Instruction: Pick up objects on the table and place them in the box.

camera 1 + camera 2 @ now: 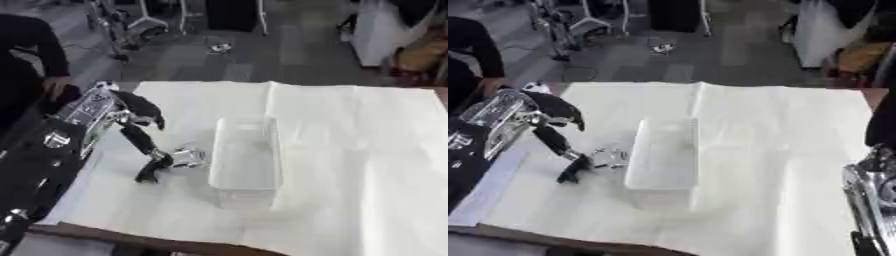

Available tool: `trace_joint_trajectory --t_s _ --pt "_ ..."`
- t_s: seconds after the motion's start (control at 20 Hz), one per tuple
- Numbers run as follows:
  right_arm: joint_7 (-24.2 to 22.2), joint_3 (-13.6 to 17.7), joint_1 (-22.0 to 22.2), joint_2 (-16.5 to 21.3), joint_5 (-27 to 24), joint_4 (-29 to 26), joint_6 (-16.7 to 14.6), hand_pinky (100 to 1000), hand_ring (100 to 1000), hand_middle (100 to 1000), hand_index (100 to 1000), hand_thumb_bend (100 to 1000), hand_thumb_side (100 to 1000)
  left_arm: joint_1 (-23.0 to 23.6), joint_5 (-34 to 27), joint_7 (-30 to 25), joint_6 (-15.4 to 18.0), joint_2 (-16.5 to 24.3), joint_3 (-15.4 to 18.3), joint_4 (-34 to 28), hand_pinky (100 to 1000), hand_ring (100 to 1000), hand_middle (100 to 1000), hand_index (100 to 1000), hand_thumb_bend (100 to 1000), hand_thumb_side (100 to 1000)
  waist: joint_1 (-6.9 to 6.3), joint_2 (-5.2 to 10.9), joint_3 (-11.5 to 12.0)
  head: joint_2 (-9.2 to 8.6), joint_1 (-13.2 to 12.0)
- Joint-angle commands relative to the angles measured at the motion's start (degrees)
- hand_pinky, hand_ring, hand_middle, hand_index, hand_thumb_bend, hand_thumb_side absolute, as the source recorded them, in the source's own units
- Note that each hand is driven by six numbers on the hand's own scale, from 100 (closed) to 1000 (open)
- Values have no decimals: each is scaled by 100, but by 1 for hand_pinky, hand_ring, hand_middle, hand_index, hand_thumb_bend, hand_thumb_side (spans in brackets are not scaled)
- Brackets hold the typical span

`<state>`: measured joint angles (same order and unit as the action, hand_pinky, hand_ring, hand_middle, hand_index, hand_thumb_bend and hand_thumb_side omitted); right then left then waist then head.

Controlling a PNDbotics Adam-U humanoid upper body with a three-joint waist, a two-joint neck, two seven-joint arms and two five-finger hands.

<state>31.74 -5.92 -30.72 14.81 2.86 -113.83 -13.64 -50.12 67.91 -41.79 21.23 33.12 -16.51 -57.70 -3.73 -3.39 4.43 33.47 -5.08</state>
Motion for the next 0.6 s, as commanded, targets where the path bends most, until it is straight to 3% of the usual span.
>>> trace_joint_trajectory --t_s 0.05,0.6 --pt "-13 -4 -124 9 -26 -76 -3 465 536 617 860 164 1000 -159 141 -1013 1066 49 -21 166 1000 1000 920 958 723 1000 12 62 -5 -44 -62" --pt "-11 -3 -140 -15 -28 -76 -7 466 536 617 861 161 1000 -230 325 -1017 1370 -130 -21 306 1000 1000 942 988 704 1000 15 55 -27 24 -125"
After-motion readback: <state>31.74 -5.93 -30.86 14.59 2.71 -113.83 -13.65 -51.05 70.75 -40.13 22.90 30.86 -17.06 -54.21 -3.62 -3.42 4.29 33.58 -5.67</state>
